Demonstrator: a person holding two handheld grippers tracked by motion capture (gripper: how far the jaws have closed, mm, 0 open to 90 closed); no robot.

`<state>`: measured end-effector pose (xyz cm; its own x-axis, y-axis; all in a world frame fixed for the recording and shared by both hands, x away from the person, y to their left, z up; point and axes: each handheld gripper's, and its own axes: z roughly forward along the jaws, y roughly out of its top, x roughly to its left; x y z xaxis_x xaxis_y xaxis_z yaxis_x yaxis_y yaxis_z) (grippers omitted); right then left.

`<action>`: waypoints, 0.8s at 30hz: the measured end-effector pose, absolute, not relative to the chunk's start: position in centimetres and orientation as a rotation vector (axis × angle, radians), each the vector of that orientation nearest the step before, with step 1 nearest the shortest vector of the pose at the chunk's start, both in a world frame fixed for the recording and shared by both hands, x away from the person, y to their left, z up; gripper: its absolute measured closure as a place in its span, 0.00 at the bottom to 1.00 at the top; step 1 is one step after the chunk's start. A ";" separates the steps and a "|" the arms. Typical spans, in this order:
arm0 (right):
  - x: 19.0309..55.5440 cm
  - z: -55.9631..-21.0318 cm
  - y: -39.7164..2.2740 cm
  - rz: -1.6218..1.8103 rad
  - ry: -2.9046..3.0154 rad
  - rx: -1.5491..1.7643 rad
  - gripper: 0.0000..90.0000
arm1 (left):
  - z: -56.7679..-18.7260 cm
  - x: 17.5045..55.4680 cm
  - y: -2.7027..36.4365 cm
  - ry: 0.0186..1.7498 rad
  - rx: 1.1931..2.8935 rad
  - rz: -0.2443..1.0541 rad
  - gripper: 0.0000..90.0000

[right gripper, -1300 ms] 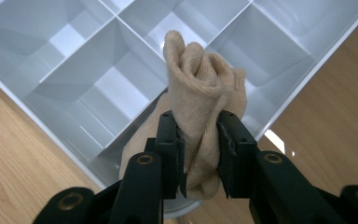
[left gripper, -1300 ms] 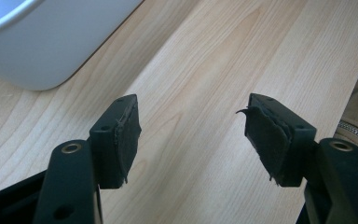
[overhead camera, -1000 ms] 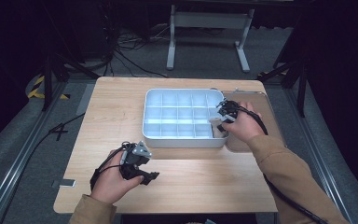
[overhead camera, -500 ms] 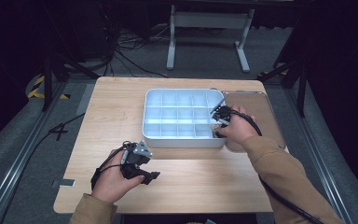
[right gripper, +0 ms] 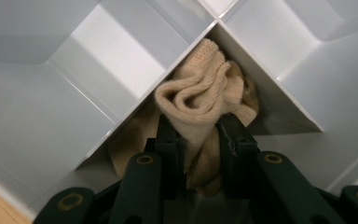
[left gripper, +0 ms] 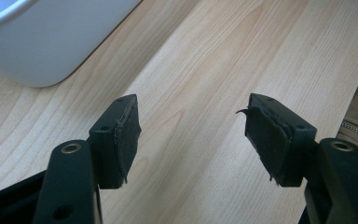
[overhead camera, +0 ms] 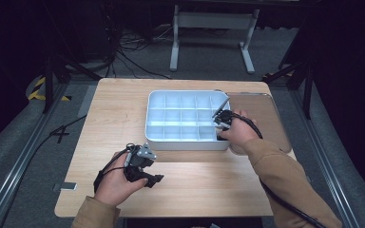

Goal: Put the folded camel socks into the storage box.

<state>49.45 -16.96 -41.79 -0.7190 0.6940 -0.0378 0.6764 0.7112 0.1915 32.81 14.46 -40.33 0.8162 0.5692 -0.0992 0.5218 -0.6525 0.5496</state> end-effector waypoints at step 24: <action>47.7 -38.7 -18.8 0.547 2.748 1.135 0.58 | -40.3 32.9 14.3 0.797 2.426 0.106 0.39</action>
<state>47.66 -18.76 -38.73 -0.7118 0.7018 0.0279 0.6590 0.6535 0.3724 32.90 14.35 -40.34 0.8187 0.5656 -0.0998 0.5195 -0.6553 0.5483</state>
